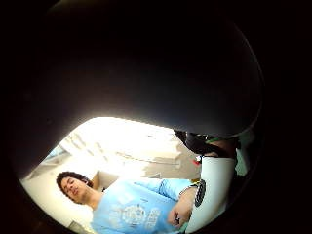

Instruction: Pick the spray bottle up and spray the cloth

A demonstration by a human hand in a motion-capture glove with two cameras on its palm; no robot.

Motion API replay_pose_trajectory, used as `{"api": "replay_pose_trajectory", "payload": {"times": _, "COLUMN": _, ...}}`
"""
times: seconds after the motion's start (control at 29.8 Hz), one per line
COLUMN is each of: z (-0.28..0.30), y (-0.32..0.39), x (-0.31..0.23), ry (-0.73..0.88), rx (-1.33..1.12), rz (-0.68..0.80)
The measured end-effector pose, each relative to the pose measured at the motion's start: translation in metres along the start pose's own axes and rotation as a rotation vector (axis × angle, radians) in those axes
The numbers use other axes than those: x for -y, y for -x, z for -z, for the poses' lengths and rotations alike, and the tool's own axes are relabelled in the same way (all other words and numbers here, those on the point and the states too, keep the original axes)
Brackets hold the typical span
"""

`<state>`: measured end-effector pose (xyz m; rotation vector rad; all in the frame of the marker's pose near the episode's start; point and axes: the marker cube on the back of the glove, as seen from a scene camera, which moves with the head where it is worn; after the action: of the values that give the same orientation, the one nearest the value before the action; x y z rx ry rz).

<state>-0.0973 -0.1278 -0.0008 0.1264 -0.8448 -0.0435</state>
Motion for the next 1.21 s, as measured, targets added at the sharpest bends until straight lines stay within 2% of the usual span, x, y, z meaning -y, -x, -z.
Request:
{"api": "replay_pose_trajectory", "payload": {"times": 0.34, "z": -0.055, "y": 0.0, "x": 0.003, "ry": 0.042, "rx": 0.03, "rz": 0.059}}
{"api": "replay_pose_trajectory", "payload": {"times": 0.77, "z": -0.055, "y": -0.001, "x": 0.002, "ry": 0.051, "rx": 0.029, "rz": 0.04}}
{"api": "replay_pose_trajectory", "payload": {"times": 0.97, "z": -0.029, "y": 0.004, "x": -0.014, "ry": 0.027, "rx": 0.027, "rz": 0.07}}
{"api": "replay_pose_trajectory", "payload": {"times": 1.21, "z": 0.046, "y": -0.008, "x": -0.046, "ry": -0.025, "rx": -0.078, "rz": 0.009}}
